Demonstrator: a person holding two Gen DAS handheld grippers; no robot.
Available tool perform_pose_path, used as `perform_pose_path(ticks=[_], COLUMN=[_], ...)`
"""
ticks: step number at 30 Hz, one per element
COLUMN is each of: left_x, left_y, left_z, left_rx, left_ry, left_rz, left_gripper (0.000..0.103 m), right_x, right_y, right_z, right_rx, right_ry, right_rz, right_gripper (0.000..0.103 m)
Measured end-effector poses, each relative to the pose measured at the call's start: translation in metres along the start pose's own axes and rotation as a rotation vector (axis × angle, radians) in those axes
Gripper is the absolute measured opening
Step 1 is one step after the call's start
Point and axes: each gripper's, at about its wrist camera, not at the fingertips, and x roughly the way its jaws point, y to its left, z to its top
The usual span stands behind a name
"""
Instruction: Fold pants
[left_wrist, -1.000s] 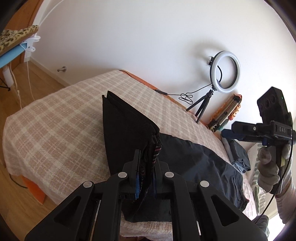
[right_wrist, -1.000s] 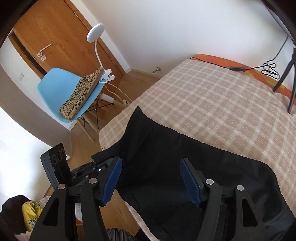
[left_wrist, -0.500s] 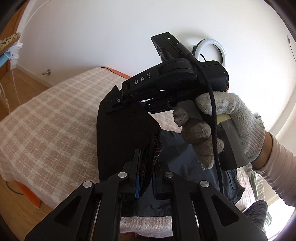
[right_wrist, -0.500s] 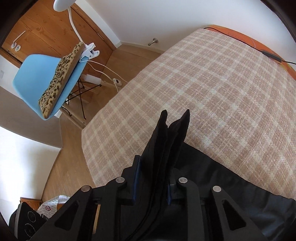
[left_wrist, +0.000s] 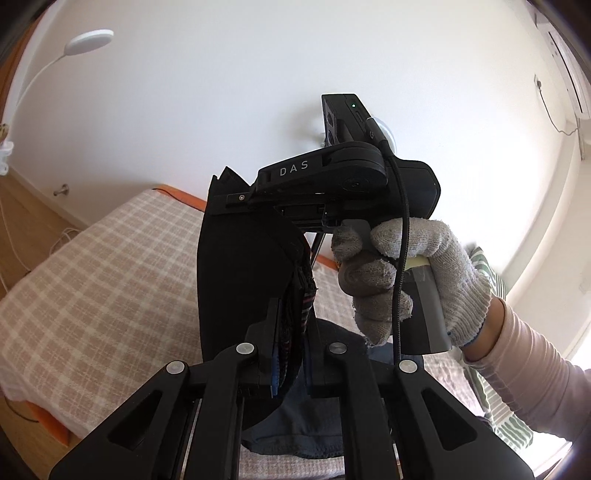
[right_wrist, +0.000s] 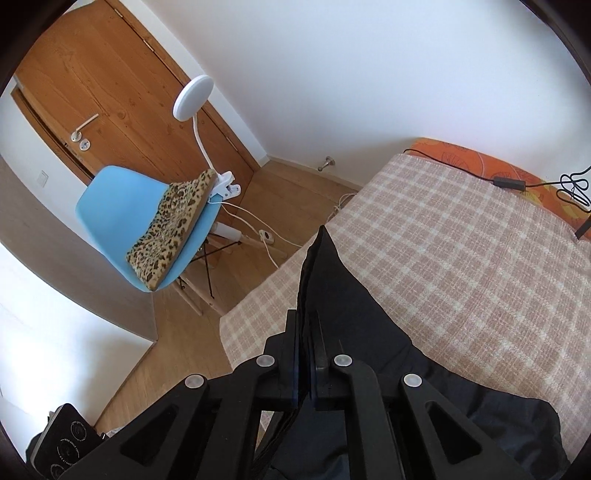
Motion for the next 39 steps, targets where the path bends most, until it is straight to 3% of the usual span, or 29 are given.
perform_pose_path(ticks=[11,24,31,39], left_x=[0.023,0.079,0.115,0.154], left_y=[-0.073,-0.164,-0.206,-0.229], left_z=[0.001,-0.028,-0.067,-0.111], left_rx=[0.1,0.181,0.198,0.24], left_ry=[0.053,0.186,0.307,0.437], left_rz=[-0.104,-0.261,-0.321,-0.312], left_gripper=[0.008,0.008,0.008,0.008], right_x=[-0.092,-0.215,-0.241,-0.237], right_y=[-0.027,-0.137,-0.203,-0.264], right_z=[-0.021,-0.103,-0.161,-0.22], right_rx=[0.01,0.174,0.268,0.362], right_ry=[-0.115,-0.235,-0.217,-0.154], right_rz=[-0.026,-0.118,-0.194,-0.278], right_gripper=[0.001,0.001,0.001,0.001])
